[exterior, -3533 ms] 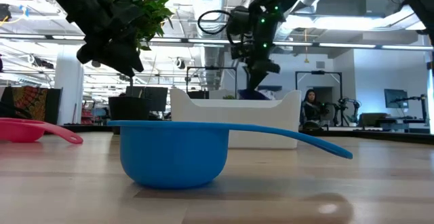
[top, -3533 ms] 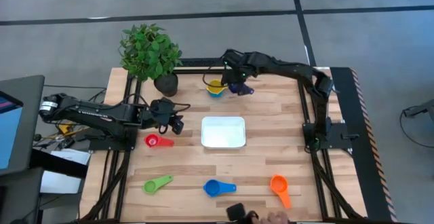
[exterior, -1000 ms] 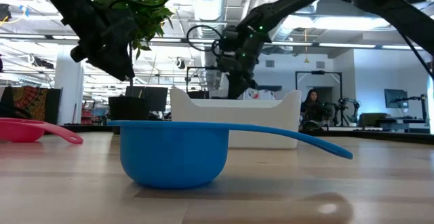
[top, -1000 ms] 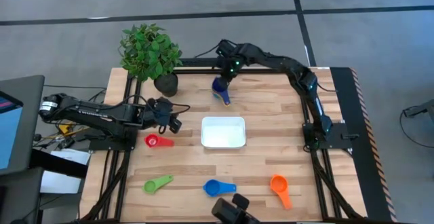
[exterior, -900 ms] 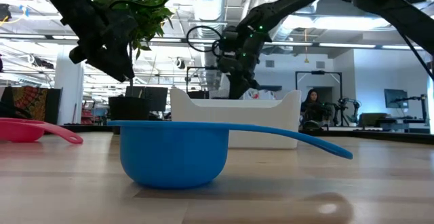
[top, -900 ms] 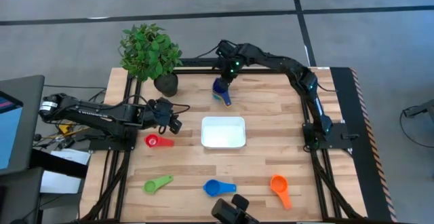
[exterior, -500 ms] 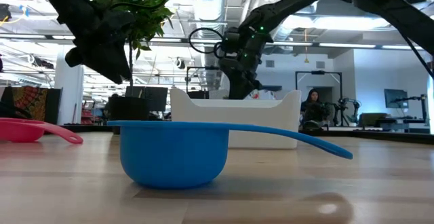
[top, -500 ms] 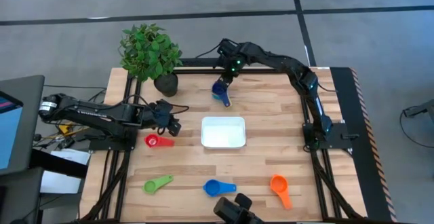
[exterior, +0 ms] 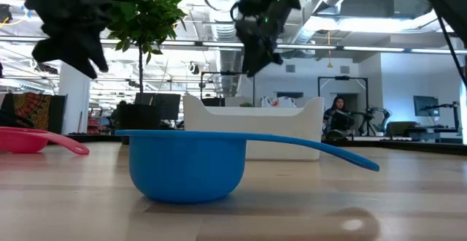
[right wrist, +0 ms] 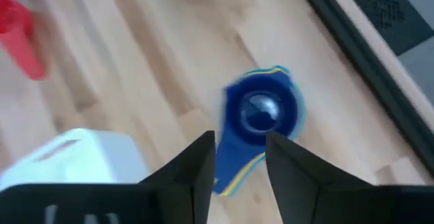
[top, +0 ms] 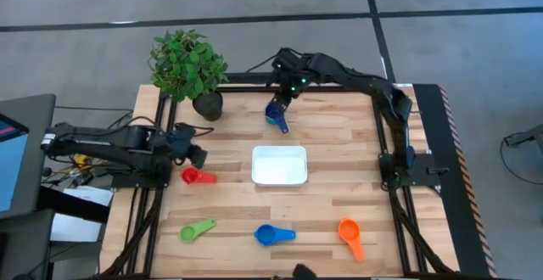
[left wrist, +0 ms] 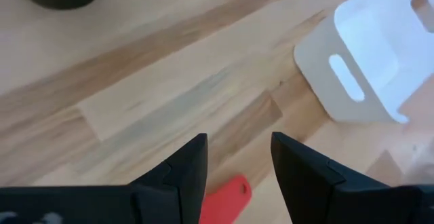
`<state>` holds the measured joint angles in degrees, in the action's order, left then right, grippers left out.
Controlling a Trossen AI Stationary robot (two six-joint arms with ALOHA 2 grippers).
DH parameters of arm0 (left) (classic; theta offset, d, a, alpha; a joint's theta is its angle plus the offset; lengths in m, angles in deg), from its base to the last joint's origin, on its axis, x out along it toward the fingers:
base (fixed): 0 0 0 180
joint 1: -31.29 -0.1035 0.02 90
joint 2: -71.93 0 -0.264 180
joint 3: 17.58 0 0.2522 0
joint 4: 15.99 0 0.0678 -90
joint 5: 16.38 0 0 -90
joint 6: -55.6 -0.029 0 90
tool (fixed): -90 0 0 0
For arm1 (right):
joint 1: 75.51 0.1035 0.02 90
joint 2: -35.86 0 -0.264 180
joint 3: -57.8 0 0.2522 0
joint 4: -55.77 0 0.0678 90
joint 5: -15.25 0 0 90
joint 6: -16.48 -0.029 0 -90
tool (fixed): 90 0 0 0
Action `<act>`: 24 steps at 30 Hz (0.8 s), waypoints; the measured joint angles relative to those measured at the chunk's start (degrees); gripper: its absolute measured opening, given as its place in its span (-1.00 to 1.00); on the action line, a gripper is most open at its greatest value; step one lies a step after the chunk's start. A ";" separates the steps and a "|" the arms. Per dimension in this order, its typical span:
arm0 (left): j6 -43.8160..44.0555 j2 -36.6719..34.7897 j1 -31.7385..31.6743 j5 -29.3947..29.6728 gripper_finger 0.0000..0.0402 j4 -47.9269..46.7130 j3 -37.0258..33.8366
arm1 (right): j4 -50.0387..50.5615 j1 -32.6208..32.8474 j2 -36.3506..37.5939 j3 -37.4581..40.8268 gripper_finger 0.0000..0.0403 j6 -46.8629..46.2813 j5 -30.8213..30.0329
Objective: Nest measuring cups in basket
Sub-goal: Stack the orange measuring cup on top of the dark blue measuring cup
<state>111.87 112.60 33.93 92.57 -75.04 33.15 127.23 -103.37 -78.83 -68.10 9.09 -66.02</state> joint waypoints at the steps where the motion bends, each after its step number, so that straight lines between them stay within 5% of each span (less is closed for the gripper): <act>1: -0.13 -0.69 0.00 -0.69 -0.25 -0.76 0.00 | 0.67 0.82 0.53 0.00 -0.28 -1.00 -0.08; 7: -4.35 -1.17 0.03 -4.43 -0.25 -1.15 -0.42 | 1.31 7.29 4.99 3.46 -0.33 -7.50 -4.11; 17: -5.02 -0.16 0.68 -8.36 -0.25 -0.81 -4.43 | -14.01 21.32 23.16 28.34 -0.29 -27.82 -10.82; 24: -6.12 -0.16 0.92 -8.05 -0.25 5.81 -4.46 | -14.79 31.02 33.90 40.76 -0.30 -42.12 -20.92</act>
<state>105.75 112.44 34.85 84.52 -69.23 28.69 112.44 -72.35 -44.93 -27.33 -33.02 -86.94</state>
